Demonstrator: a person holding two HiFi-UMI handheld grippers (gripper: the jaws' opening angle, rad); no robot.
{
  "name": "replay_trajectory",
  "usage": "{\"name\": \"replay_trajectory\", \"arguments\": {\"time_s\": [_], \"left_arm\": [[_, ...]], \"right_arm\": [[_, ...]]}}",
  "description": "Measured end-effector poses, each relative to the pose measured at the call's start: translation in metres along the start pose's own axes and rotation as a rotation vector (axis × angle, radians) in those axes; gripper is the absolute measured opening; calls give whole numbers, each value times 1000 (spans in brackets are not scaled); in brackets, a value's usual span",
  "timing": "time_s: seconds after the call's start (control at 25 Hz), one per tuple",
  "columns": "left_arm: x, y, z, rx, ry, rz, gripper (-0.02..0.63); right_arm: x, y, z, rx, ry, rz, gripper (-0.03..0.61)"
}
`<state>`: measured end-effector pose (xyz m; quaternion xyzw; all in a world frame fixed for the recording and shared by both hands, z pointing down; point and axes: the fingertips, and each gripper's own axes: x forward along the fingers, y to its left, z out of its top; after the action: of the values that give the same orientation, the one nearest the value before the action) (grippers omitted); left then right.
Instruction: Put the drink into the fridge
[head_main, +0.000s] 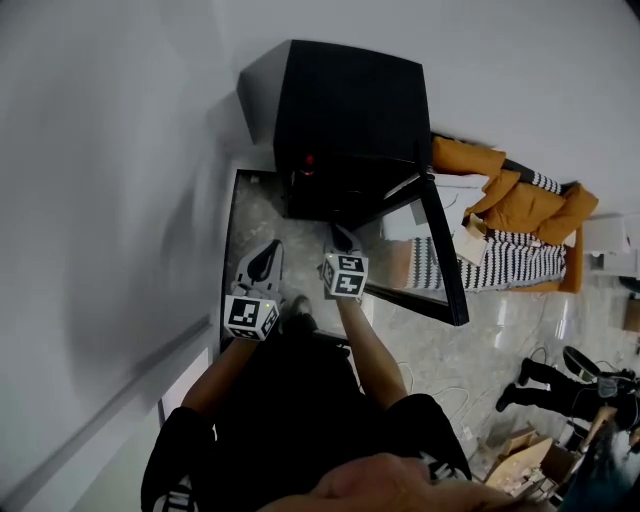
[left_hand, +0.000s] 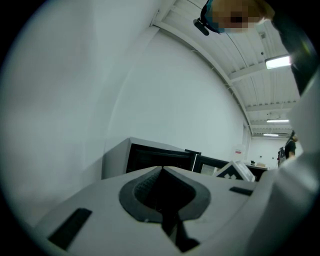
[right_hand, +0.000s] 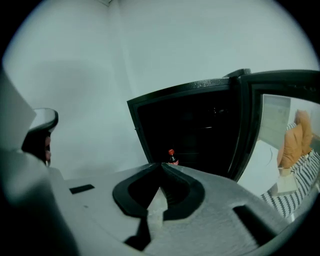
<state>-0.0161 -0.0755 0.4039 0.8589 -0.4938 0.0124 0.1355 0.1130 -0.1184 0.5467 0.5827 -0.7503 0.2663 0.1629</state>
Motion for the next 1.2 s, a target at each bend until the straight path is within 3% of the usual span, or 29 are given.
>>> {"name": "replay_trajectory", "arguments": {"time_s": [0.52, 1.2], "left_arm": [[-28, 18, 17, 4, 25, -80, 5], [-63, 9, 32, 46, -15, -119, 5]], "right_arm": [[-85, 54, 34, 31, -98, -59, 2], [-153, 107, 36, -27, -174, -14, 2]]}}
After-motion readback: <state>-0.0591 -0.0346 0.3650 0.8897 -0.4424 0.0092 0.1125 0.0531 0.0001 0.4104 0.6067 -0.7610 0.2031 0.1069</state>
